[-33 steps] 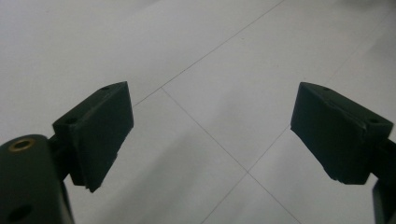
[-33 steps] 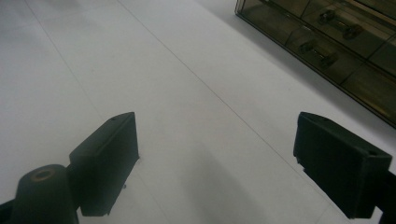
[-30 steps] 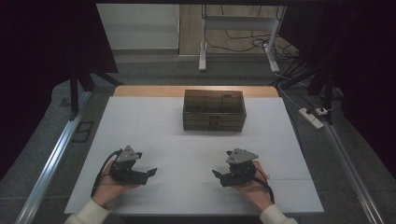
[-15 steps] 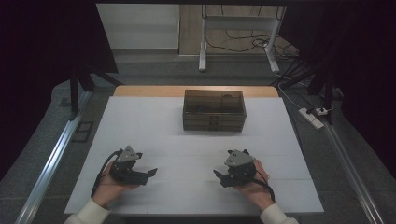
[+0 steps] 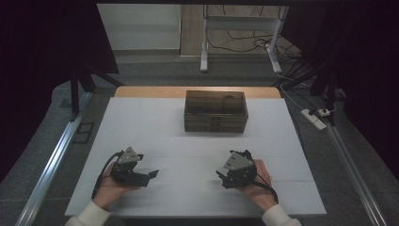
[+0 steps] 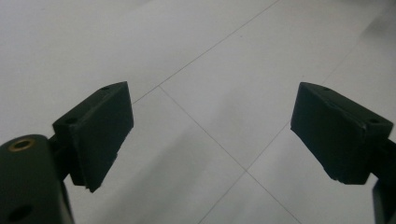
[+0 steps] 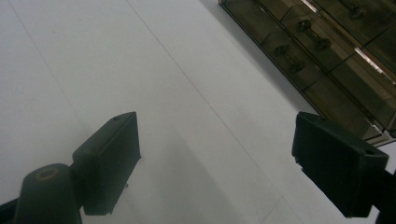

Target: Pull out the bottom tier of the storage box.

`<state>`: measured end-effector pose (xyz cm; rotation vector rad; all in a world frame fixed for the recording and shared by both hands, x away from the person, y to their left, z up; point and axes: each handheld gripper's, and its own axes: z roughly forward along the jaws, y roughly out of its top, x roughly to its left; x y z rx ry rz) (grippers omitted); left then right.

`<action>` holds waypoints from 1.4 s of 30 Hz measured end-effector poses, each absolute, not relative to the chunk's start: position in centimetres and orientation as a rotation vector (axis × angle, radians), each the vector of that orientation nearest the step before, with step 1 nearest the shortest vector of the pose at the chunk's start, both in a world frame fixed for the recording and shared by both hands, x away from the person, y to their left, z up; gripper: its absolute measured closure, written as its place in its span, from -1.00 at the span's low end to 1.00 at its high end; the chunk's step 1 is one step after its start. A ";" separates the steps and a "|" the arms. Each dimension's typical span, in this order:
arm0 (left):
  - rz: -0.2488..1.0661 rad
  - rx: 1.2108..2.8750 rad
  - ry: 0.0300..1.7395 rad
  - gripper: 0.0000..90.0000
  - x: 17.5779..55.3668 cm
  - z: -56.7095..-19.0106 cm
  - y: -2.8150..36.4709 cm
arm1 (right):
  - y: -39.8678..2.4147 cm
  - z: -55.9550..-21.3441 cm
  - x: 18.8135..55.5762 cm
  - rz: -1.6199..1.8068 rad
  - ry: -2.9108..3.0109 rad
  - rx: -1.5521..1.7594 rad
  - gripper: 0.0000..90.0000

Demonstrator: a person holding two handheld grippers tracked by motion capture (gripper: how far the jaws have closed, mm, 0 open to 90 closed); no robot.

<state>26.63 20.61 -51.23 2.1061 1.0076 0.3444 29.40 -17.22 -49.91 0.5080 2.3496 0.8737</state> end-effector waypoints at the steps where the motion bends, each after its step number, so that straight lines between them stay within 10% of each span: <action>1: 0.345 2.106 1.007 -0.72 26.6 -51.2 20.6 | -17.1 -49.9 29.4 0.865 2.345 0.499 -0.66; 42: 0.332 2.118 0.999 -0.72 26.7 -51.4 20.6 | -14.5 -50.3 29.4 0.582 2.237 0.269 -0.57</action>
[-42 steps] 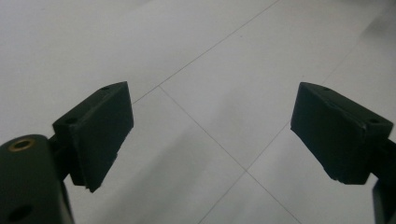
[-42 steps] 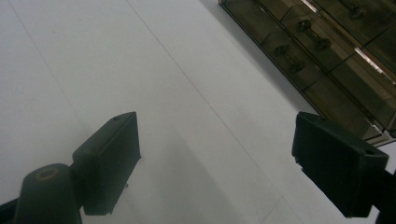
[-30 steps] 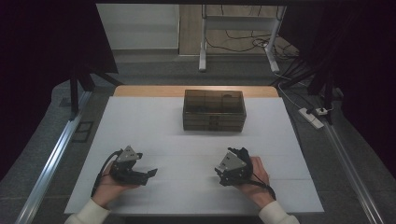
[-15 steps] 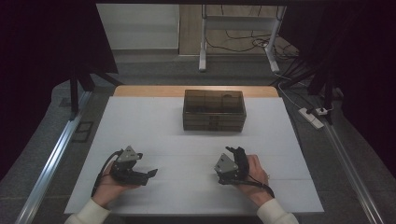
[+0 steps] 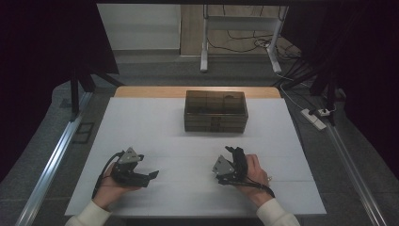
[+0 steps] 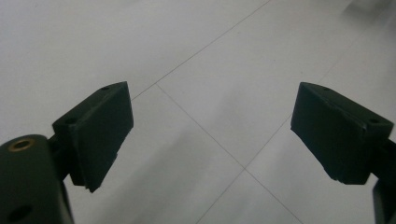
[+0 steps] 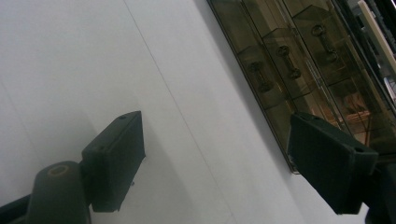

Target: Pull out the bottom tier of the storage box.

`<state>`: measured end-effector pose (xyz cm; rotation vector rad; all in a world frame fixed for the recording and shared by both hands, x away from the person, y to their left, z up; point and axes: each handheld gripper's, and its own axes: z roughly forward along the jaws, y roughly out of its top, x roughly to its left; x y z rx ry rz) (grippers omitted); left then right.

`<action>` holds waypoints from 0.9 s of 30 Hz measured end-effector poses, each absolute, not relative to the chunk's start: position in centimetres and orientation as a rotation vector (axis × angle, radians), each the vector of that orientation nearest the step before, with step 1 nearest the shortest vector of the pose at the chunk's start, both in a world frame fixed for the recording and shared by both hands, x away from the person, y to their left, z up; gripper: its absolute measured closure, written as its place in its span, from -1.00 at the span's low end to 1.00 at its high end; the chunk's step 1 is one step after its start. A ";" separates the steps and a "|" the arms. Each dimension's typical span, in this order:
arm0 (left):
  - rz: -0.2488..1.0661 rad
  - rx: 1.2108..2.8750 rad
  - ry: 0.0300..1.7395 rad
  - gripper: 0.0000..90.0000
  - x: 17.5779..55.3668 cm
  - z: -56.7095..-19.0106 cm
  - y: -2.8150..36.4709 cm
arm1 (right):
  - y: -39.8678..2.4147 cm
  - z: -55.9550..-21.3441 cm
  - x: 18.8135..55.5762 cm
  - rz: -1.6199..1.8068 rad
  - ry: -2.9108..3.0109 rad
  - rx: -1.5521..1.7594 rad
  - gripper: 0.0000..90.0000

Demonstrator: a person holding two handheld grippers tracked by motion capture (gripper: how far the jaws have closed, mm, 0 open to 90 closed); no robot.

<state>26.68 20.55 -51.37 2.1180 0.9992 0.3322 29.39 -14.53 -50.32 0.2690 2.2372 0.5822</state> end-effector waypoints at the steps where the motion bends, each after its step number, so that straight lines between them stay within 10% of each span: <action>1: 0.332 2.118 0.999 -0.73 26.7 -51.4 20.6 | -14.5 -50.3 29.4 0.582 2.237 0.269 -0.57; 27: 0.332 2.120 0.999 -0.73 26.7 -51.4 20.5 | -13.9 -50.4 30.2 0.538 2.194 0.229 -0.52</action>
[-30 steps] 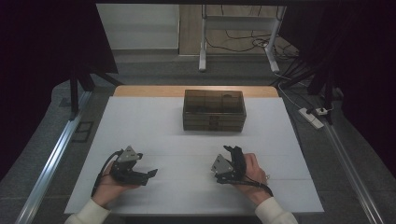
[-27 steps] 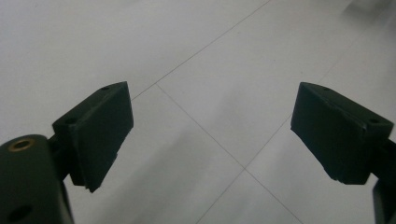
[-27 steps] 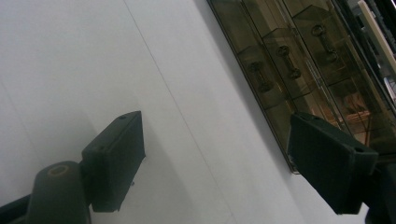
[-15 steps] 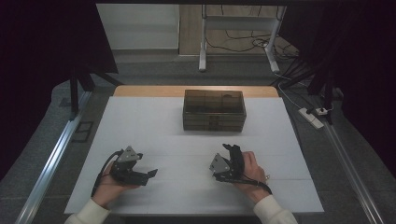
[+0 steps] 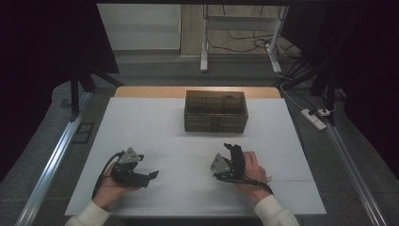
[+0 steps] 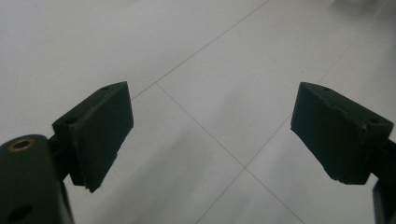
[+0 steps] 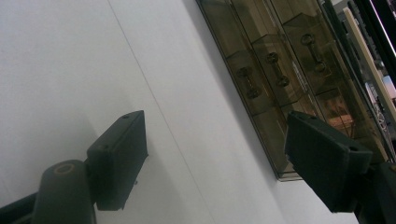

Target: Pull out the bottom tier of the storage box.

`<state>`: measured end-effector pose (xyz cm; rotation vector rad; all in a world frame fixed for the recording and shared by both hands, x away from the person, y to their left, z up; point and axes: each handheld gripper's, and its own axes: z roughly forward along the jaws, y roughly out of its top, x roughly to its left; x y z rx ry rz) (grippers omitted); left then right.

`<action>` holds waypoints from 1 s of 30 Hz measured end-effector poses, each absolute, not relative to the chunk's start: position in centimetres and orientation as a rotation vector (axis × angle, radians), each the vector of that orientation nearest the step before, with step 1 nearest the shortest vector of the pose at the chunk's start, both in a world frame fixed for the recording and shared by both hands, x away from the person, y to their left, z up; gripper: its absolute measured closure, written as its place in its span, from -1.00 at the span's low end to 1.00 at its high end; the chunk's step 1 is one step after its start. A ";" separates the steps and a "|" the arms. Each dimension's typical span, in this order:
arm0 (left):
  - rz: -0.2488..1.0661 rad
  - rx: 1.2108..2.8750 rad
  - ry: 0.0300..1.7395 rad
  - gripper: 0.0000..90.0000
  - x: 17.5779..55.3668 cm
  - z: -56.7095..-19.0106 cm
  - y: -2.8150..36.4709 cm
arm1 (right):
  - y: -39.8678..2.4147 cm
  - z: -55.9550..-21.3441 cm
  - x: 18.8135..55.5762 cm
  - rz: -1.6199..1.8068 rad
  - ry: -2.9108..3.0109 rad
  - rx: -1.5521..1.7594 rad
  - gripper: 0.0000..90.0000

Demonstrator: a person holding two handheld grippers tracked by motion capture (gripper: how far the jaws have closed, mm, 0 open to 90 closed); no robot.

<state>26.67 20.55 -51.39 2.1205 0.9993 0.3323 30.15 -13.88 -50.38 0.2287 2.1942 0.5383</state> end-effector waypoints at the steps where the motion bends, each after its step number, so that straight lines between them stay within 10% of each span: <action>1: 0.332 2.121 0.999 -0.73 26.7 -51.4 20.5 | -13.9 -50.4 30.2 0.539 2.195 0.229 -0.52; 30: 0.332 2.120 1.001 -0.73 26.7 -51.4 20.6 | -13.7 -50.2 31.3 0.496 2.136 0.228 -0.48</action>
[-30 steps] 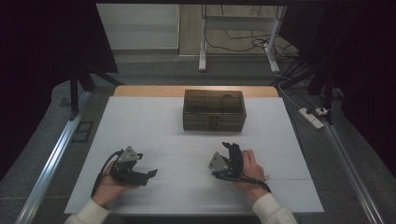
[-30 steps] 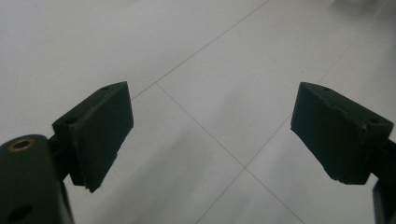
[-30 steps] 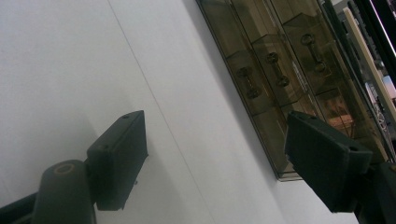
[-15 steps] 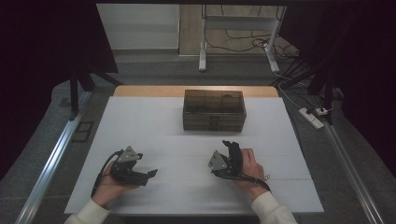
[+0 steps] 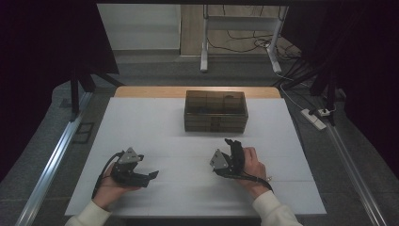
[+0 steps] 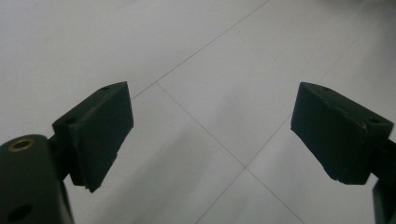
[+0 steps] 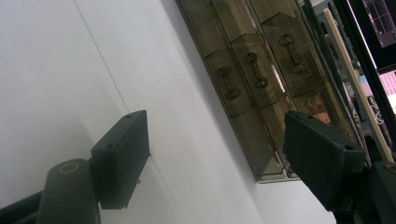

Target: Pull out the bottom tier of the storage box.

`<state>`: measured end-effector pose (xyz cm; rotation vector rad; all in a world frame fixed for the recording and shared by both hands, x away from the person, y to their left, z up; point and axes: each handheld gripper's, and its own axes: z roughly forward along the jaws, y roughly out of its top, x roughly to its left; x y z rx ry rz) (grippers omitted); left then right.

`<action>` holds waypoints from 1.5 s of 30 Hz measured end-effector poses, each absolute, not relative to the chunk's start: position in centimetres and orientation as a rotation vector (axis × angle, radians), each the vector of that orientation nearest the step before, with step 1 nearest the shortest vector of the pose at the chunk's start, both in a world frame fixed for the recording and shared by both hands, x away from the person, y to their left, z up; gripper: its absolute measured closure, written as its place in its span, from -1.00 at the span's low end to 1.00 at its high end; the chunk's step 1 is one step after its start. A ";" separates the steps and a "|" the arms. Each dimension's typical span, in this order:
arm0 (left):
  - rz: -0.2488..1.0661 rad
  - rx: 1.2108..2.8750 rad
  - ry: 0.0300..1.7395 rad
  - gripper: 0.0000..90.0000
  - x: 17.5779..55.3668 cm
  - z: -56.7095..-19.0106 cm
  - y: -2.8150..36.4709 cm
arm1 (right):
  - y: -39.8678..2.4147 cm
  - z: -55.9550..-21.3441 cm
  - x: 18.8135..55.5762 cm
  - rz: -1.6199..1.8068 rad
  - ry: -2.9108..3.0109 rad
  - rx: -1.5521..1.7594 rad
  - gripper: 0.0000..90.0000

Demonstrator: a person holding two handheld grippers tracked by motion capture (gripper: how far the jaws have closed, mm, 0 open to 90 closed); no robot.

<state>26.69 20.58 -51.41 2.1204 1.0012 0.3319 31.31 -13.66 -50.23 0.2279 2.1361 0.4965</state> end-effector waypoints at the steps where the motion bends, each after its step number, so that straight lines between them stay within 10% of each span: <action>1: 0.329 2.122 1.002 -0.72 26.7 -51.4 20.6 | -13.6 -50.2 31.4 0.497 2.136 0.226 -0.48; 45: 0.326 2.125 1.006 -0.72 26.8 -51.5 20.7 | -13.3 -50.7 33.6 0.449 2.130 0.211 -0.47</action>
